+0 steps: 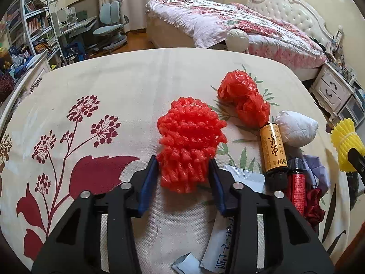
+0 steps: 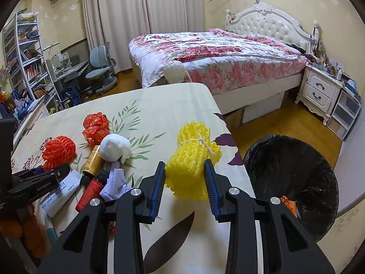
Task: Collect trash
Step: 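Grasp the red foam net with the left tool while the right tool holds the yellow net, then carry both foam nets over the bin and open both tools to drop them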
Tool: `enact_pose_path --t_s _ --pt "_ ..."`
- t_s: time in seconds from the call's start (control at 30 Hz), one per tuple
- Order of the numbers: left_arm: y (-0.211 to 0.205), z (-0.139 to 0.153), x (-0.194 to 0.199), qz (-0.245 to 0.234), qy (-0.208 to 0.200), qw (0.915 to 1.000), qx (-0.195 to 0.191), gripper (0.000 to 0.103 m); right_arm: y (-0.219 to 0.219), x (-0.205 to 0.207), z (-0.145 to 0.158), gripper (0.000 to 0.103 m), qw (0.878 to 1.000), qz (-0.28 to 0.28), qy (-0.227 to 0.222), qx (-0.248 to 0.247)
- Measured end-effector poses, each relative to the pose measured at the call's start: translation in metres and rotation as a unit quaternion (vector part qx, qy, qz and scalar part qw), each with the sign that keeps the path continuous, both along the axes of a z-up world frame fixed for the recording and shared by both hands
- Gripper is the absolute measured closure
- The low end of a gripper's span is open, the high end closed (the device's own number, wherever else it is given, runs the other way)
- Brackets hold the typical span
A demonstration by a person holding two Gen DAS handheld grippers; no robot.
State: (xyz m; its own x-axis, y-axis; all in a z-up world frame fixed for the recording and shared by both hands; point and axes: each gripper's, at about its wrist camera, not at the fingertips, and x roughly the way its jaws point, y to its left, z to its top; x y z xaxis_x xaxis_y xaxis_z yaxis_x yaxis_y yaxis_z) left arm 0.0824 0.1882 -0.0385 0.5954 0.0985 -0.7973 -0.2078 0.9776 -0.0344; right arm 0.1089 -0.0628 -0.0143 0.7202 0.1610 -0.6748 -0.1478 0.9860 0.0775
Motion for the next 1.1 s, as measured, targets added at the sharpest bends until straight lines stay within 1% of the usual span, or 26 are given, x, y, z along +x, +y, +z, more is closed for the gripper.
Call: enact_pose_path --t_s 0.1,0.27,0.53,0.7,0.8,1.1 --pt "0.002 0.005 -0.004 0.001 -0.01 1.0 -0.001 0.069 -0.002 -0.001 0.0 0.068 1.0 -0.001 -0.001 0.0" --pt "0.0 0.022 -0.019 0.002 -0.039 0.9992 0.004 0.07 -0.008 -0.004 0.002 0.068 1.0 -0.003 -0.003 0.003" --pt "-0.025 0.051 -0.036 -0.022 -0.077 0.9968 -0.007 0.07 -0.02 -0.015 0.012 0.068 1.0 -0.009 -0.017 0.002" --pt "-0.058 0.063 -0.041 -0.056 -0.094 0.9939 -0.015 0.07 -0.034 -0.022 0.019 0.068 0.999 -0.022 -0.027 0.0" --pt "-0.079 0.066 -0.039 -0.08 -0.098 0.9918 -0.018 0.07 -0.047 -0.025 0.022 0.068 0.999 -0.034 -0.031 -0.002" --pt "-0.154 0.051 -0.017 -0.15 -0.088 0.9846 -0.018 0.07 -0.096 -0.026 0.017 0.068 0.997 -0.078 -0.027 -0.005"
